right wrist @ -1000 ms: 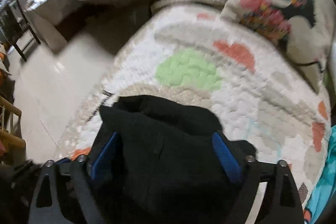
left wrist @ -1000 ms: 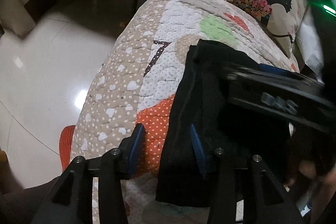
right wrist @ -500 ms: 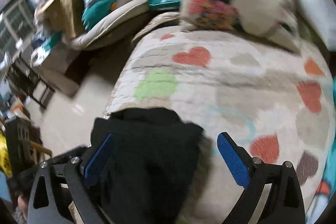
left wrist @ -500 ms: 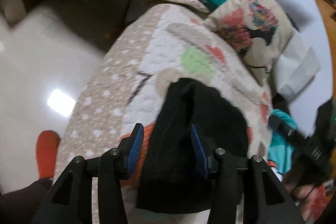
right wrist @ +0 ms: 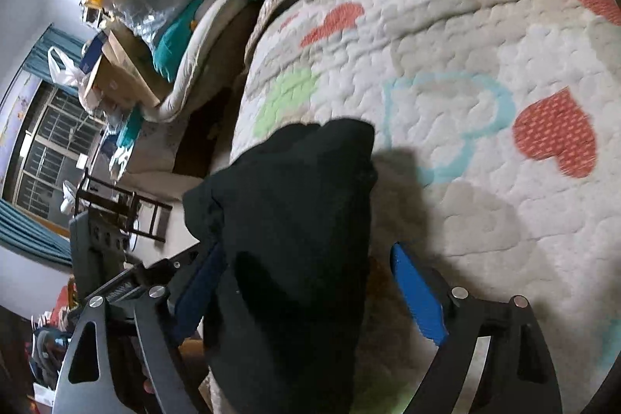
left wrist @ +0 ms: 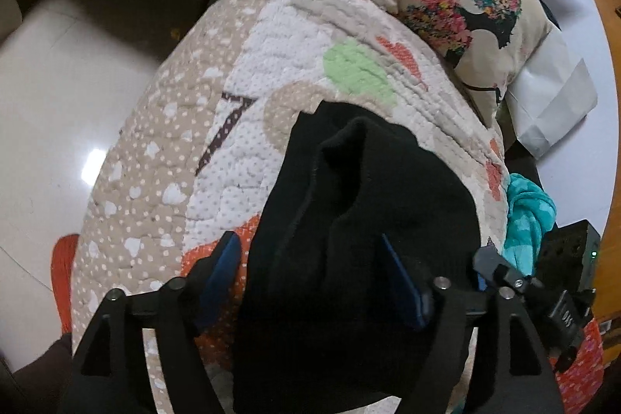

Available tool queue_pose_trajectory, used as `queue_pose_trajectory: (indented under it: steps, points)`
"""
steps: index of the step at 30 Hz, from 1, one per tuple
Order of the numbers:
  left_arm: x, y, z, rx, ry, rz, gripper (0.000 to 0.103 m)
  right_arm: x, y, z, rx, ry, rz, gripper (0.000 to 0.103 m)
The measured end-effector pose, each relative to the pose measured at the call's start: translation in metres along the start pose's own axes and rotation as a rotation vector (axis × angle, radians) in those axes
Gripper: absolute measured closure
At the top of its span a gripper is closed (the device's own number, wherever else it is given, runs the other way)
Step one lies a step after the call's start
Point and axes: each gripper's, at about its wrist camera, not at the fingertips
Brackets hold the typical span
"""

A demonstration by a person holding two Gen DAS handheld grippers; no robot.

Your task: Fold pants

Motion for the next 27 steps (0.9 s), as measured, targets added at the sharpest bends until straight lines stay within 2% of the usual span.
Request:
queue_pose_trajectory:
  steps: [4,5,6,7,8,9,11,15,22,27]
  points:
    - [-0.007,-0.011,0.007,-0.064,0.006,-0.022,0.024,-0.024,0.003,0.005,0.016,0.042,0.003,0.013]
    - [-0.008,-0.014,0.009,-0.084,0.008,-0.024,0.027,-0.029,0.007,0.006,0.028,0.048,0.006,0.014]
    - [-0.009,-0.018,0.012,-0.105,0.008,-0.023,0.036,-0.032,0.009,0.007,0.041,0.047,0.009,0.016]
    - [-0.008,-0.024,0.015,-0.137,0.001,-0.029,0.041,-0.034,0.014,0.007,0.059,0.05,0.012,0.021]
    - [-0.007,-0.027,0.016,-0.152,-0.003,-0.024,0.05,-0.035,0.018,0.007,0.074,0.054,0.02,0.027]
    - [-0.005,-0.029,0.016,-0.161,-0.008,-0.018,0.058,-0.034,0.021,0.006,0.09,0.054,0.031,0.036]
    - [-0.001,-0.032,0.015,-0.162,-0.018,-0.002,0.061,-0.029,0.024,0.003,0.113,0.053,0.041,0.051]
    - [0.003,-0.046,0.009,-0.156,-0.038,0.026,0.064,-0.016,0.033,-0.007,0.147,0.023,0.046,0.059]
    - [-0.012,-0.089,-0.032,-0.17,-0.077,0.077,0.064,0.011,0.036,-0.055,0.201,-0.071,0.096,0.06]
    - [-0.049,-0.105,-0.043,-0.214,-0.052,0.011,0.055,0.004,0.016,-0.079,0.205,-0.066,0.181,0.06]
Point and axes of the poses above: each gripper's, at about its wrist camera, not at the fingertips, and x roughly against the way its jaws point, y to its left, z to its underside, and after that the axes turned 4 degrees about -y, right-handed
